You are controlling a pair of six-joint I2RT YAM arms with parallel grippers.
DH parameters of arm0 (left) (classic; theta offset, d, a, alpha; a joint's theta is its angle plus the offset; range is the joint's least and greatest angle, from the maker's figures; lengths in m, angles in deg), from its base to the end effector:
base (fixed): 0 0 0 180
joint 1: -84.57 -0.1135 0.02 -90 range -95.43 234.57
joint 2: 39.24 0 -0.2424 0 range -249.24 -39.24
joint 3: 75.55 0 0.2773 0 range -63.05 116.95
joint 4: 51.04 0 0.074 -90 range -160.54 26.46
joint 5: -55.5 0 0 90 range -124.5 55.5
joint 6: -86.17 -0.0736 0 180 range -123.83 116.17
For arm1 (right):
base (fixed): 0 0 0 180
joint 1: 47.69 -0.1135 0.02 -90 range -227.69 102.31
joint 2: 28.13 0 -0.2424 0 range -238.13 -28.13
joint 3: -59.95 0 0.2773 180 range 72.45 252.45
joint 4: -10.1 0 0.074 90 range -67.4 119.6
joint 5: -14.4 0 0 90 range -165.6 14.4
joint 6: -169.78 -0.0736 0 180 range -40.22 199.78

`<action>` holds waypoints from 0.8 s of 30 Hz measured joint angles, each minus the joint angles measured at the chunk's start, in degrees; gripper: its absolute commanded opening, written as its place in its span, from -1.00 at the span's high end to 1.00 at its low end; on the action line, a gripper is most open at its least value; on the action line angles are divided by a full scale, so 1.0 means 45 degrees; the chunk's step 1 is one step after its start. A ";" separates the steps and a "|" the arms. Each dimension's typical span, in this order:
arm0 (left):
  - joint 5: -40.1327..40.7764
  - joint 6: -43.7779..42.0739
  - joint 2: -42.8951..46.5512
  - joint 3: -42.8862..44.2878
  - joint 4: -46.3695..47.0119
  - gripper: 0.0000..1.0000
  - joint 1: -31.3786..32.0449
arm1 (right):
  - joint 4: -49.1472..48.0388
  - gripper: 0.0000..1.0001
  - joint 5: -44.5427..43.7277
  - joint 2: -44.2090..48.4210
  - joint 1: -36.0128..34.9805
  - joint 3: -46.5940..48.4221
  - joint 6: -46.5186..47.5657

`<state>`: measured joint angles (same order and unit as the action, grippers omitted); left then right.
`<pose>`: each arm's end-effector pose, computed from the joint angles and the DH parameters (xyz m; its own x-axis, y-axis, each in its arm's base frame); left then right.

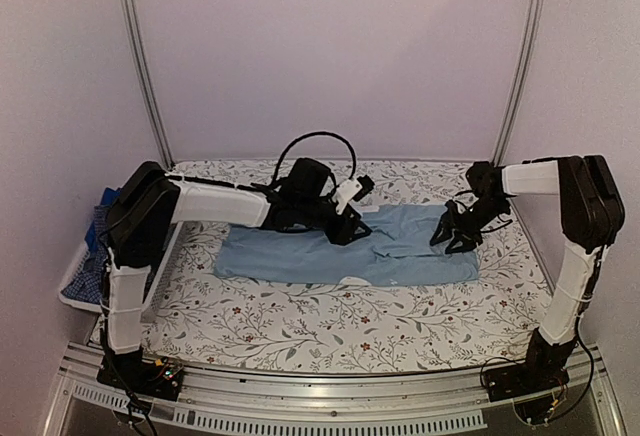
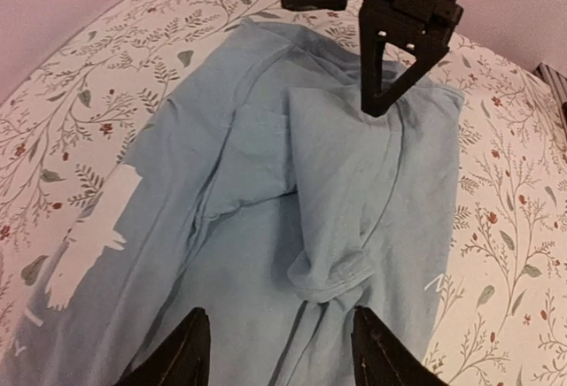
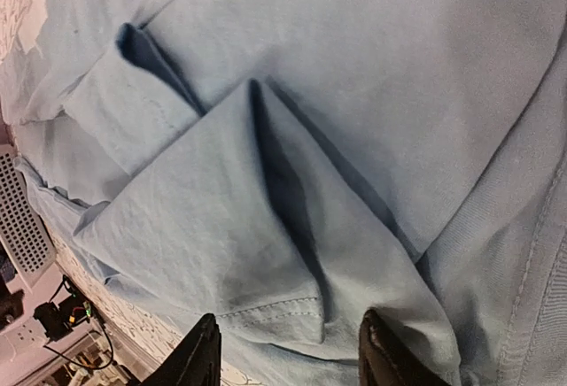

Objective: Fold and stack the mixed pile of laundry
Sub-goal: Smooth out the rectangle-folded T-shirt at the center of the board, then rotate the rectangle-folded T-shirt at the center of the board.

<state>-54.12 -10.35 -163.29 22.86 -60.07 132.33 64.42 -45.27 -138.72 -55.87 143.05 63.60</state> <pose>0.3337 -0.4043 0.1128 -0.2797 0.4671 -0.8388 0.9207 0.3782 -0.0964 0.3618 0.0896 0.0763 -0.9950 0.1000 0.0025 0.0867 0.8499 0.5197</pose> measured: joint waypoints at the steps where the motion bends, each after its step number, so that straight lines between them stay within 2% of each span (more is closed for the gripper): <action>1: 0.0165 0.0175 0.0272 -0.0112 -0.0112 -0.10 -0.0223 | 0.0039 -0.15 -0.0044 0.0121 0.0010 0.0058 0.0024; 8: 0.1457 0.2176 0.1744 -0.0165 -0.2035 0.04 -0.3021 | 0.0039 -0.08 -0.0529 0.1273 0.0194 0.1141 0.0121; 14: 0.1802 0.3949 0.1846 -0.0534 -0.3682 0.16 -0.5207 | -0.0209 0.03 -0.0743 -0.0044 0.0189 0.3512 0.0121; 24: 0.1219 0.6203 0.1851 -0.1384 -0.4469 0.26 -0.6441 | -0.0160 0.08 -0.1443 -0.2739 0.0189 0.4643 0.0019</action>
<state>-48.63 17.56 -154.96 16.63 -80.18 103.35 63.70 -51.76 -151.04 -55.02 163.95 63.68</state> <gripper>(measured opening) 0.389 0.467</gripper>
